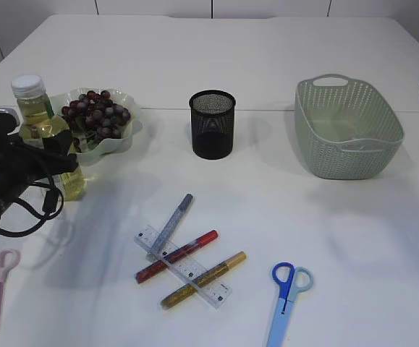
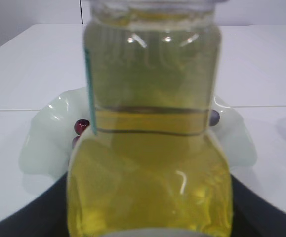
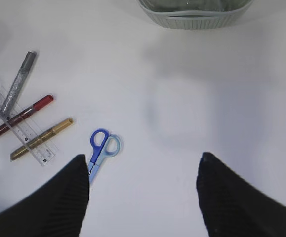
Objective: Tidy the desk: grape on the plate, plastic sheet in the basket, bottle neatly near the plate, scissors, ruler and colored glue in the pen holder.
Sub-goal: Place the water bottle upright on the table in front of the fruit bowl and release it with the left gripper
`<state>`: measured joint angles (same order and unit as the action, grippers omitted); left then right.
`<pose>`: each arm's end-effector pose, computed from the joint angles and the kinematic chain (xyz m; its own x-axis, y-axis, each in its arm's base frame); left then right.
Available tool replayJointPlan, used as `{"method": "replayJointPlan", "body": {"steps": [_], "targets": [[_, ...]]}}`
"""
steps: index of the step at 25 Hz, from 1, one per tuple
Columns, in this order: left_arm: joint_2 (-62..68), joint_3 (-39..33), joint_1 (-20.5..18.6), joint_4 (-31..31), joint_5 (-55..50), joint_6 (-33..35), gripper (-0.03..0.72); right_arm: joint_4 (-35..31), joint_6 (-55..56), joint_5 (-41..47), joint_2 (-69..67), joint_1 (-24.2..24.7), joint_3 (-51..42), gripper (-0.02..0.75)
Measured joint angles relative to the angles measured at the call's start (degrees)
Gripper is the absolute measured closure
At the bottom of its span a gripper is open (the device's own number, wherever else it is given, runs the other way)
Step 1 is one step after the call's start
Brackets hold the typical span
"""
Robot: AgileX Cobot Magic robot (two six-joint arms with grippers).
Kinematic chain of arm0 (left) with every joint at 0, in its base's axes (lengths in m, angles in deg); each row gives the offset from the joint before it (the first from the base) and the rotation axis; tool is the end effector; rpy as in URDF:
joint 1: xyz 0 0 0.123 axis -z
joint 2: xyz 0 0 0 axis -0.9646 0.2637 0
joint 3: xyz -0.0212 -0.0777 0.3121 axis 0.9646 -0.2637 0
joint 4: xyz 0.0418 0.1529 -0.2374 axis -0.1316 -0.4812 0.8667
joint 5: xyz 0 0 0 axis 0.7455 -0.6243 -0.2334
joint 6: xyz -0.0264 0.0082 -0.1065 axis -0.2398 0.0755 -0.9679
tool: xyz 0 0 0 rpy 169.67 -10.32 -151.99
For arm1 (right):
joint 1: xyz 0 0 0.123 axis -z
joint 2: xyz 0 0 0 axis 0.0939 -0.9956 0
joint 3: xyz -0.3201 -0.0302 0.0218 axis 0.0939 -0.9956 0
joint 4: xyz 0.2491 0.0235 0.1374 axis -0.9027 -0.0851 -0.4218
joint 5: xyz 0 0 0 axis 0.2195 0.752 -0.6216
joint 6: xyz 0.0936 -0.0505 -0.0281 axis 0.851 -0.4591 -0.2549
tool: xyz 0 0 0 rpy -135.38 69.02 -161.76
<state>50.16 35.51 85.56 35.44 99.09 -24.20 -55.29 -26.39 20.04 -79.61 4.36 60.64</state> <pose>0.3850 -0.0604 0.0992 -0.1457 -0.0351 -0.9887 0.0609 0.9972 -0.0444 0.2894 0.0270 0.3938 -0.9113 0.0243 -0.4110 -0.0625 0.9785 0.1966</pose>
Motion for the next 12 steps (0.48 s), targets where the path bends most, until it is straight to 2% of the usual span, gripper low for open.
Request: {"method": "replayJointPlan", "body": {"steps": [4, 12], "targets": [[0.0, 0.0, 0.0, -0.54, 0.0, 0.0, 0.233, 0.0, 0.0, 0.0, 0.0, 0.0, 0.0, 0.207], [0.0, 0.0, 0.0, -0.89, 0.0, 0.0, 0.142, 0.0, -0.02, 0.0, 0.0, 0.0, 0.0, 0.207]]}}
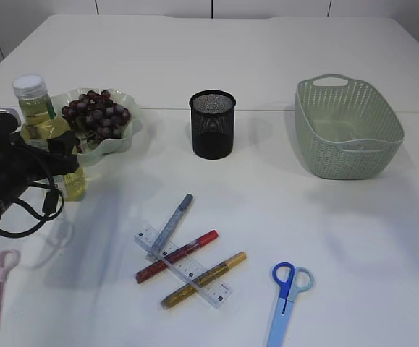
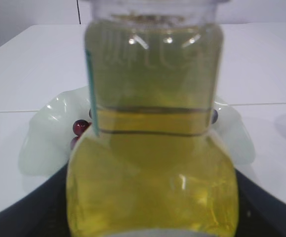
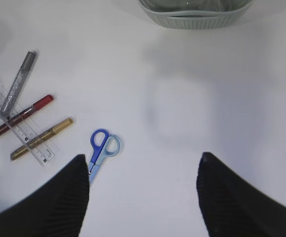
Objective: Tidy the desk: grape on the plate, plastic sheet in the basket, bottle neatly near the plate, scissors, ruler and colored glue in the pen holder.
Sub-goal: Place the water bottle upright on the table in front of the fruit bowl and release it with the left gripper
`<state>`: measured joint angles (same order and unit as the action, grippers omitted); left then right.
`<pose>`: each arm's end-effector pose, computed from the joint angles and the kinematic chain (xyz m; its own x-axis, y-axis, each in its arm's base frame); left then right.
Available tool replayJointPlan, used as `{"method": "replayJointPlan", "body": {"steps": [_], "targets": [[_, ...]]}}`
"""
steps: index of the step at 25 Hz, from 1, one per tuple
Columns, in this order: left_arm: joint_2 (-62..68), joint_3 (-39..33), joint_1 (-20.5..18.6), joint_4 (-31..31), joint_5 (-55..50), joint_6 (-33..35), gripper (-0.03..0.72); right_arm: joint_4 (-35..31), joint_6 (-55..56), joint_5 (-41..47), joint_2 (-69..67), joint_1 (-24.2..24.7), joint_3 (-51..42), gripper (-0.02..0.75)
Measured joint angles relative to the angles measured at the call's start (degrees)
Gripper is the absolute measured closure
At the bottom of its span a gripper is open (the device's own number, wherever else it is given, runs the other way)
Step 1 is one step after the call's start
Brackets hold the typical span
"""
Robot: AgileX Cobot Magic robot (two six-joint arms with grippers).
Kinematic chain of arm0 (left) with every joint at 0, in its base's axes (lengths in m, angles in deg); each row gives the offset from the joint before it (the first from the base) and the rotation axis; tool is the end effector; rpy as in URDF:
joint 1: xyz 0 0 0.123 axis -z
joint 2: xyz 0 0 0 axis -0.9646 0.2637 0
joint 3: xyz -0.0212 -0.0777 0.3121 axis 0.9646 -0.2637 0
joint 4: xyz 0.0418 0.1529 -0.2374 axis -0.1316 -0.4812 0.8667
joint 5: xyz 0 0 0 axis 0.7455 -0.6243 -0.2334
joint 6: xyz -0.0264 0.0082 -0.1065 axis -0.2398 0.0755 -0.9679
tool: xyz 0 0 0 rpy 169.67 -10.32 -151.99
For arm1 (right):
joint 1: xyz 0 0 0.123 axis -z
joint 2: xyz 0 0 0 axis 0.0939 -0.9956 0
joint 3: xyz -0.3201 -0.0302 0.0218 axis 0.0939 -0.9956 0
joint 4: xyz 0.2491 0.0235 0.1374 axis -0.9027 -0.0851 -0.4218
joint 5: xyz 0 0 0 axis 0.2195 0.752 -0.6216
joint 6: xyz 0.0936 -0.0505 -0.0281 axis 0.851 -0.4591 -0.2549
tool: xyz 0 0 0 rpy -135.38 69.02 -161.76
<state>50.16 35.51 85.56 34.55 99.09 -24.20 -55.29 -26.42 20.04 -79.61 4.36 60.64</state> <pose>0.3848 -0.0620 0.0992 -0.1454 -0.0289 -0.9889 0.0758 0.9963 -0.0403 0.2894 0.0270 0.3938 -0.9113 0.0238 -0.4111 -0.0630 0.9785 0.1964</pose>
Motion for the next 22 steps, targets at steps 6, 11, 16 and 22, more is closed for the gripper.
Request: {"method": "replayJointPlan", "body": {"steps": [6, 11, 16, 22], "targets": [[-0.65, 0.0, 0.0, 0.47, -0.93, 0.0, 0.134, 0.1, -0.1, 0.0, 0.0, 0.0, 0.0, 0.207], [-2.18, 0.0, 0.0, 0.95, -3.28, 0.0, 0.132, 0.1, -0.1, 0.0, 0.0, 0.0, 0.0, 0.207], [-2.92, -0.11, 0.0, 1.05, -4.3, 0.0, 0.131, 0.1, -0.1, -0.1, 0.0, 0.0, 0.0, 0.207], [-2.94, -0.11, 0.0, 1.09, -4.39, 1.65, 0.13, 0.1, -0.1, -0.1, 0.0, 0.0, 0.0, 0.207]]}}
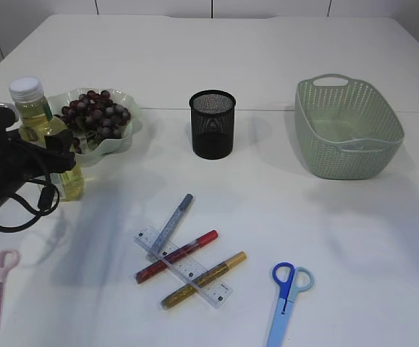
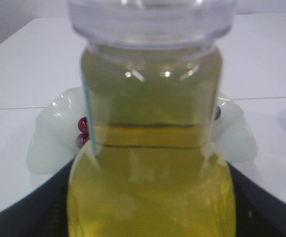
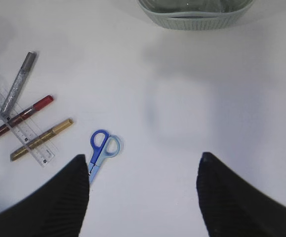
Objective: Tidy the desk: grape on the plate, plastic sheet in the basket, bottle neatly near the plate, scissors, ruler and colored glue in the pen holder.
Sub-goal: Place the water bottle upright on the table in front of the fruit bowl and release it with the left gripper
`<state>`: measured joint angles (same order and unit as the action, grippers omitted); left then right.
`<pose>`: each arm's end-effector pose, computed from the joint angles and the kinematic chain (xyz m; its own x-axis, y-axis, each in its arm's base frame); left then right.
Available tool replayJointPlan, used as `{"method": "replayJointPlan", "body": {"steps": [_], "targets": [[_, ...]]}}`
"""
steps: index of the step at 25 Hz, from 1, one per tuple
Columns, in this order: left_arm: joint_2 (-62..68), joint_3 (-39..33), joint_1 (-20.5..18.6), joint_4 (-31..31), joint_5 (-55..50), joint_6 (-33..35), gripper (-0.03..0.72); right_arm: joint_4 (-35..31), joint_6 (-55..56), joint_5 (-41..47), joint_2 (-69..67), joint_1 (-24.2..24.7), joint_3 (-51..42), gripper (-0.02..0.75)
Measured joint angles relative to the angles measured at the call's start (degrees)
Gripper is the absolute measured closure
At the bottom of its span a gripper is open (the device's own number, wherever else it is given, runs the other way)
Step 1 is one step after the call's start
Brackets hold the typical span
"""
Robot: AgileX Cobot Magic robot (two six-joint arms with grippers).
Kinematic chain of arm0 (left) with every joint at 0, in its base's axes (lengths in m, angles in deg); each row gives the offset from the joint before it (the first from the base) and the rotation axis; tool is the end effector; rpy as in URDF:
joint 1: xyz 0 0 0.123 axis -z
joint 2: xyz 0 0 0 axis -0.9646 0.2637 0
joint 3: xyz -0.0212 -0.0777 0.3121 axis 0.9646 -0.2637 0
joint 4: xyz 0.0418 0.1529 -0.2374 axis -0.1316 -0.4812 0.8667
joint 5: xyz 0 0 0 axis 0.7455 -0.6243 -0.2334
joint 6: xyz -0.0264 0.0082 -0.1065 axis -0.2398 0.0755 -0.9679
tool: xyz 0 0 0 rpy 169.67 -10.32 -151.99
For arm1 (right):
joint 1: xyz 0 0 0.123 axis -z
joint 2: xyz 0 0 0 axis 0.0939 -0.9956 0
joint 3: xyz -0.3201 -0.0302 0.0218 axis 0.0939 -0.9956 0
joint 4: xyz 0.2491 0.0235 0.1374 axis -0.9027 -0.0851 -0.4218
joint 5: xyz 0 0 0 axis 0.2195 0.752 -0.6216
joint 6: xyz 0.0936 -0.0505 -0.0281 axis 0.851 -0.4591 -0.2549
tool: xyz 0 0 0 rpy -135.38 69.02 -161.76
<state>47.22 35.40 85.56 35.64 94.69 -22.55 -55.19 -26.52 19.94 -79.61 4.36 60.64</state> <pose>0.3840 -0.0604 0.1104 -0.1718 -0.0119 -0.9851 0.0641 0.9977 -0.0233 0.2896 0.0268 0.3939 -0.9104 0.0219 -0.4131 -0.0644 0.9789 0.1939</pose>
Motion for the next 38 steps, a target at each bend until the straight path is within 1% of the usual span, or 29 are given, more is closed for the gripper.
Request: {"method": "replayJointPlan", "body": {"steps": [9, 15, 19, 29, 38], "targets": [[-0.95, 0.0, 0.0, 0.0, -0.34, 0.28, 0.129, 0.0, 0.0, 0.0, 0.0, 0.0, 0.0, 0.207], [-3.66, 0.0, 0.0, 0.0, 0.19, 0.39, 0.13, 0.0, 0.0, 0.0, 0.0, 0.0, 0.0, 0.207], [-5.74, 0.0, 0.0, 0.0, 2.8, 0.39, 0.134, 0.0, 0.0, 0.0, 0.0, 0.0, 0.0, 0.207], [-10.27, 0.0, 0.0, 0.0, 2.91, 0.39, 0.135, 0.0, 0.0, 0.0, 0.0, 0.0, 0.0, 0.207], [-18.89, 0.0, 0.0, 0.0, -5.7, 0.88, 0.137, 0.0, 0.0, 0.0, 0.0, 0.0, 0.0, 0.207]]}}
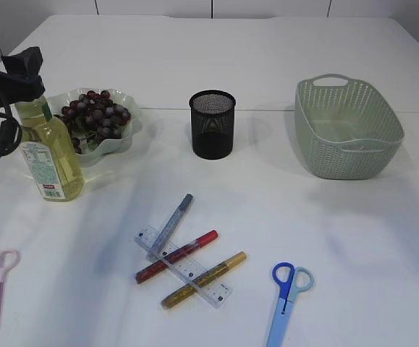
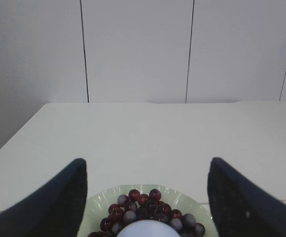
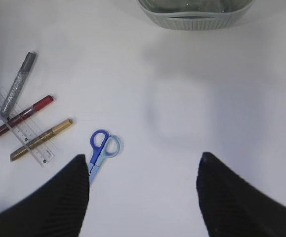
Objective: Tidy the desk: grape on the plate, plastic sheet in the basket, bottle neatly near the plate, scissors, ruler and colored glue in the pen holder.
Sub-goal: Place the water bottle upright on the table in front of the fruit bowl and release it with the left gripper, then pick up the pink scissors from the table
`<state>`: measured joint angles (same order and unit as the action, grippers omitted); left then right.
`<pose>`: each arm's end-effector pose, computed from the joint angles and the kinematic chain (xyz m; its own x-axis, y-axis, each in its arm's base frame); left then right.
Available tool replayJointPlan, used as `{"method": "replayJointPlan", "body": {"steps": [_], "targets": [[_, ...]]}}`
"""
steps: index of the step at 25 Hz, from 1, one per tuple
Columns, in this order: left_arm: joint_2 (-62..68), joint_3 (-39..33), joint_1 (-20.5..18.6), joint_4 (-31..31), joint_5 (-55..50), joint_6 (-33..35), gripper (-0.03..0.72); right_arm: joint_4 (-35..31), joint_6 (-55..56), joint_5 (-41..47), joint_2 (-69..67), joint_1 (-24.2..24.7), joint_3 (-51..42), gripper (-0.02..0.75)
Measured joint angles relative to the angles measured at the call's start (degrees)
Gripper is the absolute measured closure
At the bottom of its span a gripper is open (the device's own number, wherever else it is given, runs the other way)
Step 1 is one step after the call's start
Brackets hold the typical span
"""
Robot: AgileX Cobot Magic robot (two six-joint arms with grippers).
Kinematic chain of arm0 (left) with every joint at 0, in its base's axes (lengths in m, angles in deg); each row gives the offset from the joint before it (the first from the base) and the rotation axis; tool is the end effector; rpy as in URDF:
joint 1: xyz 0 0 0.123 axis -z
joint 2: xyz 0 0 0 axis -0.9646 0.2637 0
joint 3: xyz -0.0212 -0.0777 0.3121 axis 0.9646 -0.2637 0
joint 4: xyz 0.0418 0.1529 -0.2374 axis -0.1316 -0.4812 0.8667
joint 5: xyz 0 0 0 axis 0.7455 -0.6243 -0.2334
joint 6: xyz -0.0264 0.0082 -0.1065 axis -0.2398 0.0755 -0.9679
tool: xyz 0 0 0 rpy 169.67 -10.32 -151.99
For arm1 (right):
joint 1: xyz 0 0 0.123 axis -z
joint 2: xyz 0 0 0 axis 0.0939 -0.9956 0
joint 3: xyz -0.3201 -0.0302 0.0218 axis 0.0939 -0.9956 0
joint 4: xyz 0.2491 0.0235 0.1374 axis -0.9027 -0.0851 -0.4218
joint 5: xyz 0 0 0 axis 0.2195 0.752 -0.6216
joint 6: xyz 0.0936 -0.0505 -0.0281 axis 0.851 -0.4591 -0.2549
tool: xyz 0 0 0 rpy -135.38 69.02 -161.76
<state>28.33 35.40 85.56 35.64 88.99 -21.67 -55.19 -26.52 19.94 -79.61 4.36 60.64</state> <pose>0.3685 -0.0582 0.2260 0.0528 -0.0512 -0.9973 0.0791 0.9958 -0.0469 0.2896 0.0268 0.3939 -0.9104 0.0219 -0.4131 -0.0644 0.9789 0.1939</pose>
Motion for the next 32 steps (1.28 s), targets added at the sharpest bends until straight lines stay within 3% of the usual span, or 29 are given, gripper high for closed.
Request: {"method": "replayJointPlan", "body": {"steps": [19, 25, 32], "targets": [[-22.52, -0.22, 0.0, 0.48, -34.68, 1.54, 0.138, 0.0, 0.0, 0.0, 0.0, 0.0, 0.0, 0.207], [-28.98, 1.47, 0.0, 0.11, -54.08, 1.54, 0.138, 0.0, 0.0, 0.0, 0.0, 0.0, 0.0, 0.207], [-35.67, 9.18, 0.0, -0.14, -79.28, 0.37, 0.138, 0.23, -0.02, 0.0, 0.0, 0.0, 0.0, 0.207]]}}
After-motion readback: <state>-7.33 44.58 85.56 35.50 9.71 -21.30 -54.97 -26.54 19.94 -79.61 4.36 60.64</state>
